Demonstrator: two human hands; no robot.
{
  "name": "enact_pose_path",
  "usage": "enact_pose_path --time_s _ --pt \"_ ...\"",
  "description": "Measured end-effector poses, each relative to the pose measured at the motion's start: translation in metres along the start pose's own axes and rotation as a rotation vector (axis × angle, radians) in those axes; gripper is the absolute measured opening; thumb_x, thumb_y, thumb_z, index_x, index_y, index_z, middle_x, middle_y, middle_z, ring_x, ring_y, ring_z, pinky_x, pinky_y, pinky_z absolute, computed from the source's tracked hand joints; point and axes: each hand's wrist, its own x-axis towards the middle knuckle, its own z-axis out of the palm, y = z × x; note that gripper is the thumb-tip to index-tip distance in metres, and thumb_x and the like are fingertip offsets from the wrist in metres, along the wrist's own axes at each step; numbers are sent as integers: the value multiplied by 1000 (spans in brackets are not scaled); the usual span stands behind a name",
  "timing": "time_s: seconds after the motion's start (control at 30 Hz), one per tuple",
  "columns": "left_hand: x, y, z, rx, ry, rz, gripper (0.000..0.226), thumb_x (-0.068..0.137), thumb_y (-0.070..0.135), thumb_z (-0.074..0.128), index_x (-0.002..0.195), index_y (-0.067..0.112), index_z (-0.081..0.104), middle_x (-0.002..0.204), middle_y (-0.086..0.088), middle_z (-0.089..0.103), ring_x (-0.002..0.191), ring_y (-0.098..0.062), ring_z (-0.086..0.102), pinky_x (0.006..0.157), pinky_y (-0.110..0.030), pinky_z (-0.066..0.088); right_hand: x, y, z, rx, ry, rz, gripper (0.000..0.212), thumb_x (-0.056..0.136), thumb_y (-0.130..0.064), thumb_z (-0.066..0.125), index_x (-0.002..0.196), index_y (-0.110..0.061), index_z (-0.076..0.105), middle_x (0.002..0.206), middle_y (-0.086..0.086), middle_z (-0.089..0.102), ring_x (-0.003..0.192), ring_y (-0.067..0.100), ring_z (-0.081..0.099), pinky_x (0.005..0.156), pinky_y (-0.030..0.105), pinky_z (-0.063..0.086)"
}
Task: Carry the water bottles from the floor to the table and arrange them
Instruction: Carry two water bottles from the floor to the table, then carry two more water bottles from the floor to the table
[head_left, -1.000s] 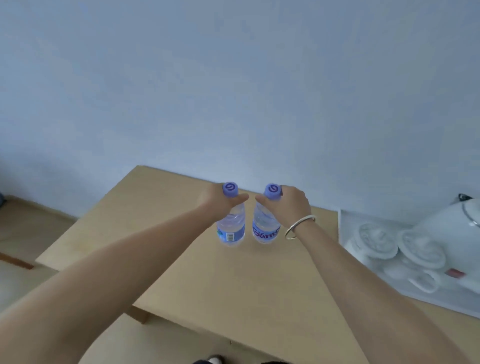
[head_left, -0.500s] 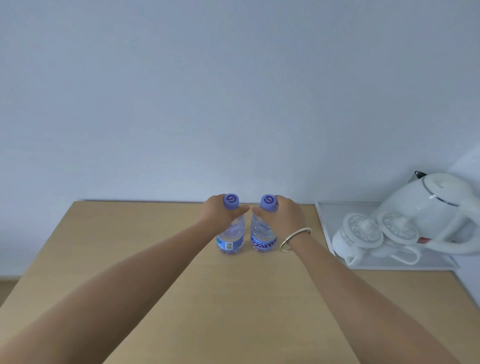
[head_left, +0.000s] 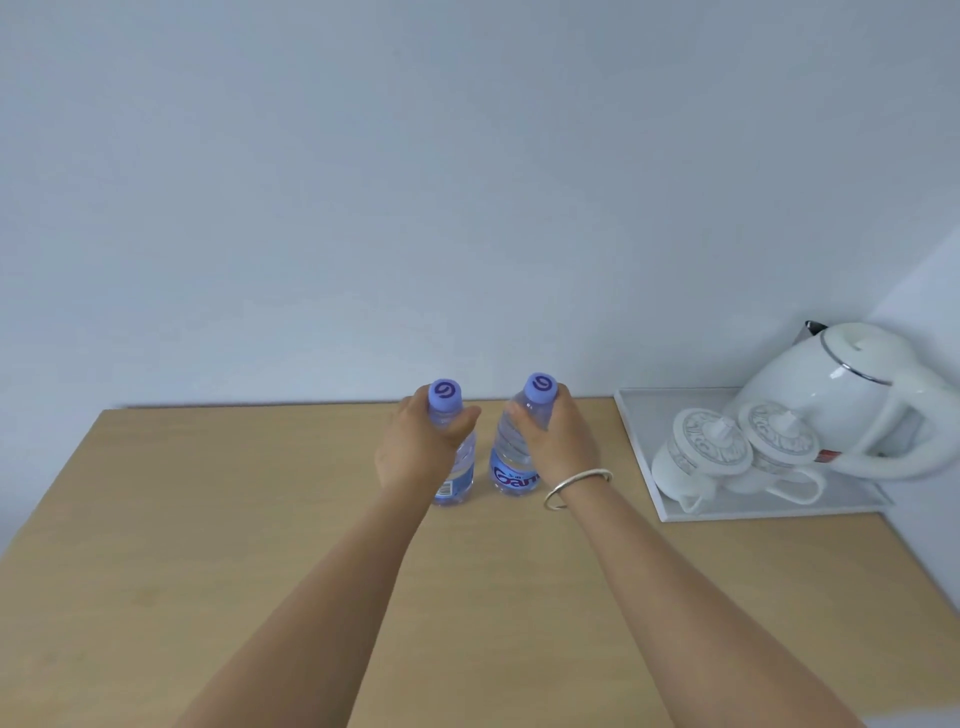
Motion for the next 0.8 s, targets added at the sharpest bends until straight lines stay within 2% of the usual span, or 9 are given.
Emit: enact_pose_path --time_s 0.1,0.17,0.23,0.3,0.33,0.4,0.5,0.67,0.8 --pt "1 0 -1 22 -9 12 30 76 52 60 93 28 54 95 4 61 91 -22 58 72 -34 47 -1 -2 0 -17 -23 17 39 86 -45 57 111 -16 49 109 2 61 101 22 57 77 28 42" --pt "-2 -1 0 -10 -29 -3 44 73 52 64 108 29 52 108 3 59 101 -22 57 77 -34 46 1 -4 -1 -16 -40 34 43 87 -43 57 117 -13 48 116 5 60 106 24 56 81 27 41" --pt "-7 -4 2 -103 -91 -83 84 70 48 73 139 25 31 136 -2 41 123 -23 44 93 -37 41 1 -4 -2 -9 -61 27 52 87 -42 57 124 -9 45 125 9 55 116 25 52 88 28 41" --pt "-20 -6 7 -154 -117 -170 113 66 41 80 148 15 7 149 -9 21 137 -24 27 108 -40 31 -5 -4 -5 -6 -77 43 73 87 -43 57 142 -6 27 144 12 35 133 26 36 104 32 35" --pt "-30 -6 11 -174 -104 -201 115 65 38 82 148 11 6 150 -11 17 139 -25 21 111 -42 28 -11 -4 -7 14 -68 60 82 87 -43 57 146 -7 15 148 12 26 137 25 29 107 29 30" --pt "-53 -5 24 -302 -43 -267 104 68 30 81 146 9 15 148 -13 21 136 -25 22 110 -43 29 -23 0 -16 40 -34 64 85 87 -40 58 148 -10 8 150 11 21 138 21 26 100 22 26" --pt "-94 3 51 -440 -62 -335 92 73 22 74 146 15 18 143 -7 24 132 -23 29 106 -41 33 -38 10 -40 24 -51 55 66 89 -30 56 144 -11 24 147 8 31 135 18 31 96 19 25" --pt "-145 32 94 -420 -361 -182 54 83 8 63 133 9 41 116 -2 51 102 -17 51 86 -29 41 -83 40 -102 33 1 128 30 88 -27 56 114 -12 60 116 2 62 108 14 57 86 19 39" --pt "-196 81 131 -368 -538 74 35 83 11 62 116 19 53 94 7 62 83 -4 61 70 -20 46 -142 86 -173 85 166 227 19 87 -24 57 100 -12 65 96 -2 66 88 11 60 76 17 43"
